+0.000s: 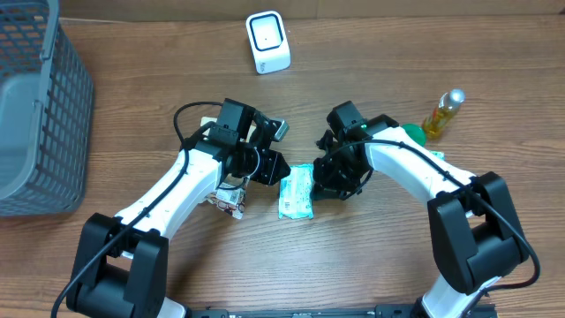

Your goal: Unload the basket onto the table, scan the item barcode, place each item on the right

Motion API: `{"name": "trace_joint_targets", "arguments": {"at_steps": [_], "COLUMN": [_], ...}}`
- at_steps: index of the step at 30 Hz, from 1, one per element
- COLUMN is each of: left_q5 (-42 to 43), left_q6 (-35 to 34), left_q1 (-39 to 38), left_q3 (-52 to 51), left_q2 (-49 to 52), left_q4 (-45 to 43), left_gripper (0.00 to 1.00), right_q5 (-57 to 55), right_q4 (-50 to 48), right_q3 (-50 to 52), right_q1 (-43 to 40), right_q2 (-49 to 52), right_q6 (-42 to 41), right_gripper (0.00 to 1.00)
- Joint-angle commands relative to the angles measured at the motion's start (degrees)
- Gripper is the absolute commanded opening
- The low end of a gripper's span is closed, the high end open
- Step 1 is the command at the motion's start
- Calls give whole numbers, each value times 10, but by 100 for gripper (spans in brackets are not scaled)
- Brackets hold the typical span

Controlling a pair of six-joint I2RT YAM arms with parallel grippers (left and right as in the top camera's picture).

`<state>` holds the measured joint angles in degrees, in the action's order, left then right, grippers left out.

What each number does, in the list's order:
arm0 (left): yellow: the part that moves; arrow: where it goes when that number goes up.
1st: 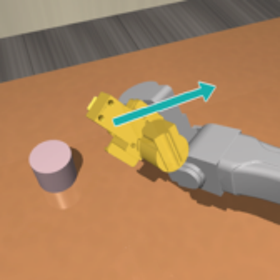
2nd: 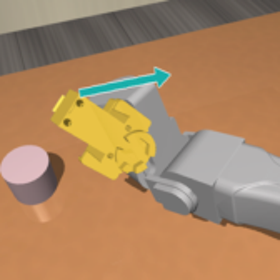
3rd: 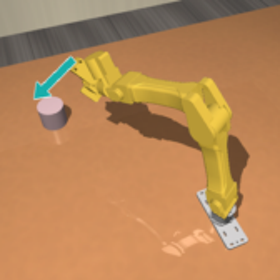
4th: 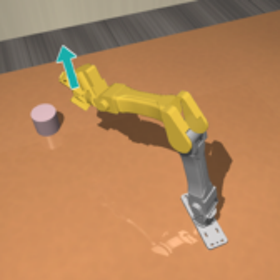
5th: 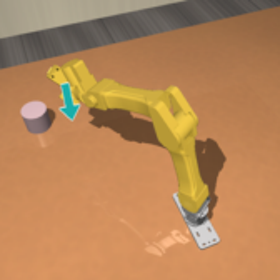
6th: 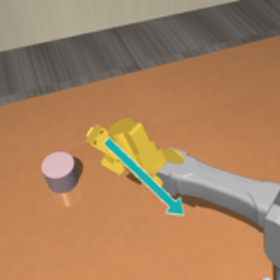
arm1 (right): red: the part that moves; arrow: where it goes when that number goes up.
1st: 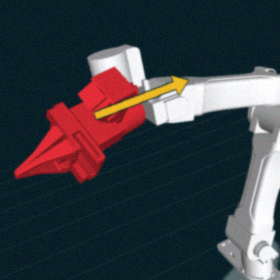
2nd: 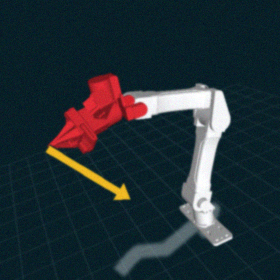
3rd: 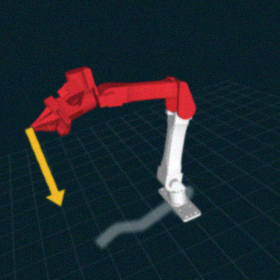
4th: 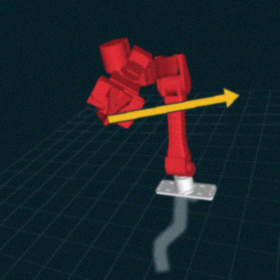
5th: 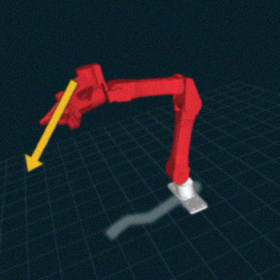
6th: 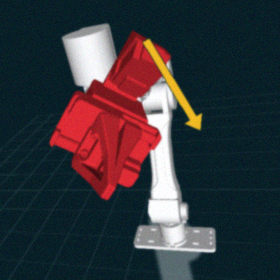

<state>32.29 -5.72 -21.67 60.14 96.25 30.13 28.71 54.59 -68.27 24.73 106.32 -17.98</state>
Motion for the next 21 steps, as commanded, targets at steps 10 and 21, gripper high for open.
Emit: {"name": "trace_joint_targets", "arguments": {"at_steps": [10, 21], "left_q5": [-25, -61], "left_q6": [-47, -68], "left_q1": [0, -1], "left_q3": [7, 78], "left_q2": [0, 19], "left_q4": [-19, 55], "left_gripper": [15, 18], "right_q5": [70, -99], "right_q4": [4, 8], "right_q3": [33, 33], "right_q1": [-3, 15], "right_q2": [-14, -164], "right_q6": [13, -97], "right_gripper": [4, 4]}}
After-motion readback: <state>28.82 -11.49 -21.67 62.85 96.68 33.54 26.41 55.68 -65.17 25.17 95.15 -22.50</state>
